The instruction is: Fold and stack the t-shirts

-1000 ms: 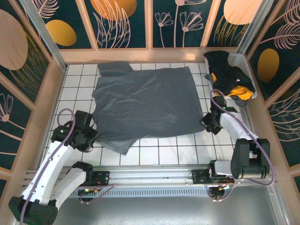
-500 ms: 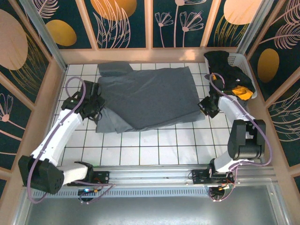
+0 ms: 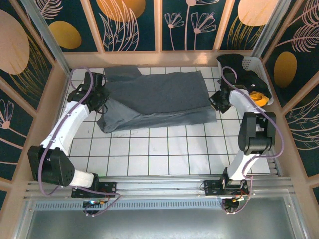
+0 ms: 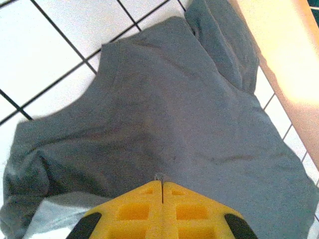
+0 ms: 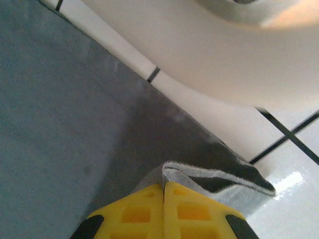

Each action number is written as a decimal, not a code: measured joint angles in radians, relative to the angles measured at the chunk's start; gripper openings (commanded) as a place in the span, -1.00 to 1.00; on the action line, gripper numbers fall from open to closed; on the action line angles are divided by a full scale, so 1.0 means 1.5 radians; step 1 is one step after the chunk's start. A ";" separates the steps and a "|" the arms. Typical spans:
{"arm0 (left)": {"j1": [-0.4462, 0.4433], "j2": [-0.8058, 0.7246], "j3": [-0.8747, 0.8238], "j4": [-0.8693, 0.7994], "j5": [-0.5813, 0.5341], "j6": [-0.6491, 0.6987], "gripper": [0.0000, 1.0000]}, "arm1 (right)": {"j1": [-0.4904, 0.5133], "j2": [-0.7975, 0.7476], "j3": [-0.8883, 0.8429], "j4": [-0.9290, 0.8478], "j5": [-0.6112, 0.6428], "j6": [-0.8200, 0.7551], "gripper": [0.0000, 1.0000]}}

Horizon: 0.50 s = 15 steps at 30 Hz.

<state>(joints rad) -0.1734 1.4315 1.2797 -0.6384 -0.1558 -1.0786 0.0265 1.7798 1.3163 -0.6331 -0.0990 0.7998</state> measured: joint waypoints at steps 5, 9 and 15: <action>0.009 0.027 0.010 0.023 -0.009 0.026 -1.00 | 0.001 0.042 0.028 0.005 0.000 0.000 -1.00; 0.011 0.054 0.012 0.049 -0.007 0.052 -1.00 | 0.001 0.072 0.054 0.005 -0.003 -0.001 -1.00; 0.012 0.102 0.037 0.076 -0.004 0.088 -1.00 | 0.004 0.091 0.070 0.006 -0.003 -0.001 -1.00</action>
<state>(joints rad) -0.1551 1.5848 1.3354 -0.5251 -0.1616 -0.9466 0.0330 1.9167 1.4208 -0.6243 -0.1036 0.7986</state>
